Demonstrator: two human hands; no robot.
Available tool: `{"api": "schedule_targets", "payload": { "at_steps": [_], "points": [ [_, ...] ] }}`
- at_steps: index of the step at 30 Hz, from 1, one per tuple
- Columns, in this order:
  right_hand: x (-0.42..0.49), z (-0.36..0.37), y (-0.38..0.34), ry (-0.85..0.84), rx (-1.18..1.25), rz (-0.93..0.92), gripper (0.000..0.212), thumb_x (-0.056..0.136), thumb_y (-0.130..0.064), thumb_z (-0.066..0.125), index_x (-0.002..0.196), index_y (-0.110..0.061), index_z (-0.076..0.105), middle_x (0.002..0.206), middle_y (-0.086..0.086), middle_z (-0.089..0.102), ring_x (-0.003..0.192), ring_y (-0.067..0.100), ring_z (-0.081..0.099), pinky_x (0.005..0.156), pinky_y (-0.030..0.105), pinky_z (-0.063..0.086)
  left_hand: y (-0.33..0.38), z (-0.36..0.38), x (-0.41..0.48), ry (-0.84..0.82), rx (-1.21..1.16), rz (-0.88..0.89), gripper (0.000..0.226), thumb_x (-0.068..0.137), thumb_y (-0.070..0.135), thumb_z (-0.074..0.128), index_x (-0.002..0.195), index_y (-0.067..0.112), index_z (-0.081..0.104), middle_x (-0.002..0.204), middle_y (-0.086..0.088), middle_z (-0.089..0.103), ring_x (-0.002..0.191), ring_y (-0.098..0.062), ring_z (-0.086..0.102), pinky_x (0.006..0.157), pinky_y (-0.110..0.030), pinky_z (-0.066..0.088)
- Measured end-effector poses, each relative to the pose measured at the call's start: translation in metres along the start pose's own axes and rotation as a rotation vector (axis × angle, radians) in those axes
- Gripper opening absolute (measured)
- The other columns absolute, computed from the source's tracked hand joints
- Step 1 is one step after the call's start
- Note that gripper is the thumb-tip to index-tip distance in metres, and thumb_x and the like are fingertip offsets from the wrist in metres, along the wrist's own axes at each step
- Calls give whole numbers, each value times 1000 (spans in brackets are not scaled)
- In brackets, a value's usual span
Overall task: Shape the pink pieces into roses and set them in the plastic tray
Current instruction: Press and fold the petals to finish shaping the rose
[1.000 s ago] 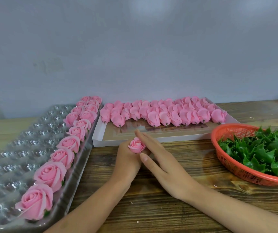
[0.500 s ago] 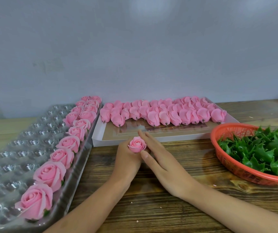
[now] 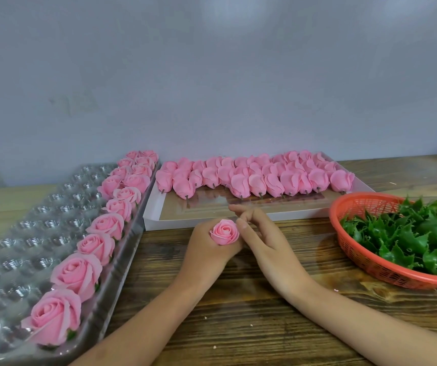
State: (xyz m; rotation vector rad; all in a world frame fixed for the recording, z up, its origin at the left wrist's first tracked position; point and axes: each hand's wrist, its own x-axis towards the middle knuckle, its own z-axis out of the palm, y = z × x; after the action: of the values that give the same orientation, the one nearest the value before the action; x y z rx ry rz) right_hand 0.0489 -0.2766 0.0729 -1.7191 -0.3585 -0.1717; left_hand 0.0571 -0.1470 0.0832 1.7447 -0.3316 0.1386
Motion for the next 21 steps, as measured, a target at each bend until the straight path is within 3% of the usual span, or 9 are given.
{"api": "schedule_targets", "payload": {
  "at_steps": [3, 6, 10, 14, 21],
  "points": [
    [0, 1, 0, -5, -28, -30, 26, 101, -18, 52, 77, -24, 59, 129, -14, 57, 125, -3, 50, 100, 20, 40, -1, 0, 0, 7, 29, 2, 8, 80, 8, 72, 78, 2, 69, 72, -16, 66, 68, -27, 61, 60, -27, 47],
    [0, 1, -1, -4, -15, -42, 28, 101, -17, 52, 76, -24, 60, 130, -14, 57, 127, -2, 49, 103, 22, 40, -1, 1, 1, 10, 39, -9, 6, 79, 6, 73, 76, 3, 69, 72, -14, 66, 62, -15, 58, 58, -21, 45],
    [1, 1, 0, -3, -46, -48, 27, 102, -13, 50, 76, -18, 57, 128, -10, 57, 127, -3, 48, 103, 19, 38, 1, 1, 0, -8, 27, -10, 6, 78, 5, 73, 75, 10, 70, 71, -9, 68, 64, -13, 61, 60, -26, 49],
    [1, 0, -3, 20, -47, -52, 31, 104, -12, 44, 78, -17, 60, 126, -8, 59, 122, -6, 49, 99, 9, 34, -1, 1, 1, 10, 40, -25, 21, 76, 3, 74, 67, 21, 67, 63, 0, 66, 60, -8, 58, 58, -20, 46],
    [0, 1, -4, -3, -20, -56, 31, 102, -12, 50, 73, -19, 58, 127, -10, 58, 123, -7, 49, 95, 5, 34, 0, 1, 0, -3, 43, -31, 9, 77, 7, 74, 77, 16, 72, 73, -3, 70, 67, -18, 64, 61, -24, 50]
  ]
}}
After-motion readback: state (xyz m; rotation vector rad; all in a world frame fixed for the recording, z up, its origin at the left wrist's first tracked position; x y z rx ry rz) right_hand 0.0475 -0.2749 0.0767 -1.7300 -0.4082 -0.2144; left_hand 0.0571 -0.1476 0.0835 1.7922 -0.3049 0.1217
